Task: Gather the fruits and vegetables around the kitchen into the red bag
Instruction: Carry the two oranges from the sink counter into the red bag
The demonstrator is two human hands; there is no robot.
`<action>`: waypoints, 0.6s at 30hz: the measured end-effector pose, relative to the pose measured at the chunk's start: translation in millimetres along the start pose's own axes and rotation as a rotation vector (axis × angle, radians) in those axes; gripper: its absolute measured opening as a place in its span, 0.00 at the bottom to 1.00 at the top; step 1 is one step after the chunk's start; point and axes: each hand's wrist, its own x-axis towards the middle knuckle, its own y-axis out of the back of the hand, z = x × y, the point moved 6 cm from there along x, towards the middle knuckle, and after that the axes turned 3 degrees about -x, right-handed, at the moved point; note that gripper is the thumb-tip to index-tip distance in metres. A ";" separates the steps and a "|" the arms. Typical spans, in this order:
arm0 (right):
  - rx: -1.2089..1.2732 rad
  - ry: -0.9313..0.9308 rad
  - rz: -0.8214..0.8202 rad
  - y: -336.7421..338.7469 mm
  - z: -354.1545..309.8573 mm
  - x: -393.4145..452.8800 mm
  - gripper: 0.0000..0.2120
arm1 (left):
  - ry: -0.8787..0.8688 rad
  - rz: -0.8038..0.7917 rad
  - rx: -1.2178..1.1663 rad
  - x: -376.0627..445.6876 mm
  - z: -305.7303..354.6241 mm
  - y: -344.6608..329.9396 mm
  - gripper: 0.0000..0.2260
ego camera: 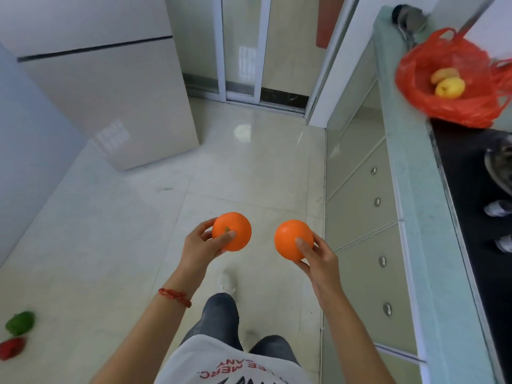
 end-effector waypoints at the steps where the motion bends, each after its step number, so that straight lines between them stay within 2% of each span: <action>1: 0.000 0.003 0.006 -4.5 -7.7 14.5 0.24 | -0.005 -0.004 0.006 15.5 8.7 -4.5 0.25; 18: 0.053 0.010 0.088 -99.2 -153.9 260.5 0.24 | -0.001 -0.106 0.027 284.9 187.9 -71.8 0.23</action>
